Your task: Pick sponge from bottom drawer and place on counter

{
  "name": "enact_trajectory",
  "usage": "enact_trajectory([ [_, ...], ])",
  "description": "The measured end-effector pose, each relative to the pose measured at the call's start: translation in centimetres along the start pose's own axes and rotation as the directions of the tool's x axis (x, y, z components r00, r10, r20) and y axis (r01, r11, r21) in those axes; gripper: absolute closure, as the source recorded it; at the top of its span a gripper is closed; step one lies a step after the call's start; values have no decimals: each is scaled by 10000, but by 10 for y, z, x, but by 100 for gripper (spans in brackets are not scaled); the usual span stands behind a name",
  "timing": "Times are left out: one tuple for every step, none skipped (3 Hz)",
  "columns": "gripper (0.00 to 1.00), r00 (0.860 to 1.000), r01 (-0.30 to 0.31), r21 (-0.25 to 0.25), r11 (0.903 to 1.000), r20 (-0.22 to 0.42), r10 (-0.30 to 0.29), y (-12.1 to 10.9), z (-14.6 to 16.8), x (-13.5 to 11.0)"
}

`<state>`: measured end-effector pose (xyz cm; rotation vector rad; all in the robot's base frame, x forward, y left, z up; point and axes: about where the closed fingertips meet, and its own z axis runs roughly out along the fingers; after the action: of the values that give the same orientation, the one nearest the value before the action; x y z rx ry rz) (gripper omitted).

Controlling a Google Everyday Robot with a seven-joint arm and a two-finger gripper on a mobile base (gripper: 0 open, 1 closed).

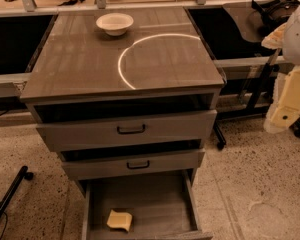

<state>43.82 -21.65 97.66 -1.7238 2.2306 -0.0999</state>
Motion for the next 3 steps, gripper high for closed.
enact_trajectory([
  [0, 10000, 1, -2, 10000, 3, -1, 0, 0, 0],
  [0, 9965, 170, -664, 9976, 827, -115, 13, 37, -17],
  [0, 9773, 588, -1567, 9859, 2105, -248, 44, 88, -45],
])
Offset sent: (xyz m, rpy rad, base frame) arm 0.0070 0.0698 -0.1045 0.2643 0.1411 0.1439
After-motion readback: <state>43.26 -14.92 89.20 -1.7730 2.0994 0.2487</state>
